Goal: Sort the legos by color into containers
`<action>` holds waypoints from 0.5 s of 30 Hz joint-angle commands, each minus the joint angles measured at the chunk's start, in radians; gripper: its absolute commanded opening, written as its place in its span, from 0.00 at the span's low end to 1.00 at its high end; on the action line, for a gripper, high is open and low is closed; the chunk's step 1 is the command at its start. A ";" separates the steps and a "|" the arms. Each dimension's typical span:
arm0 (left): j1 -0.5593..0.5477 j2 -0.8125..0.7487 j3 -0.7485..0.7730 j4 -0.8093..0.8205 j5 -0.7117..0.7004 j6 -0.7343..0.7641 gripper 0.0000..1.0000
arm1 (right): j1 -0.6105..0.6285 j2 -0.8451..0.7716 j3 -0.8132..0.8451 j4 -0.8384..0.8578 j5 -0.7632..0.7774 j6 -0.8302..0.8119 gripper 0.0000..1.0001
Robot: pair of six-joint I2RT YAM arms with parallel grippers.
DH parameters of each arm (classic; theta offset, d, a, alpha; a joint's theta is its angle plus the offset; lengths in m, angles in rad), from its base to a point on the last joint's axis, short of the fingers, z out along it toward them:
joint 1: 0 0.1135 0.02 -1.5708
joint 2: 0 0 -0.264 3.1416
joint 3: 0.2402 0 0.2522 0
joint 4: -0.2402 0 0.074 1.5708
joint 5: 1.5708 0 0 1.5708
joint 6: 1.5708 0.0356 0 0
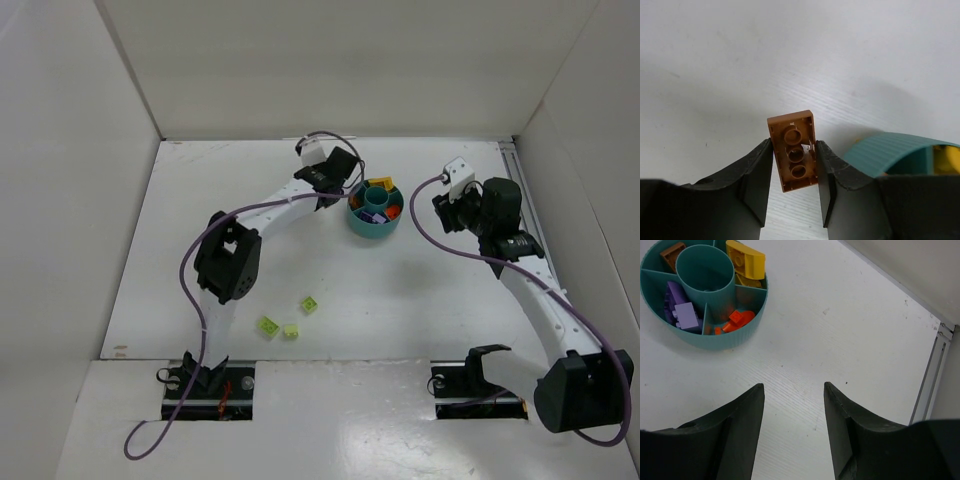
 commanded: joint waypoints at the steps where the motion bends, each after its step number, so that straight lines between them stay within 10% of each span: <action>1: -0.027 -0.126 0.002 0.107 -0.137 0.083 0.15 | -0.006 -0.026 -0.008 0.053 -0.010 0.005 0.56; 15: -0.150 -0.071 0.029 0.442 -0.241 0.313 0.21 | -0.006 -0.046 -0.008 0.053 0.033 0.005 0.56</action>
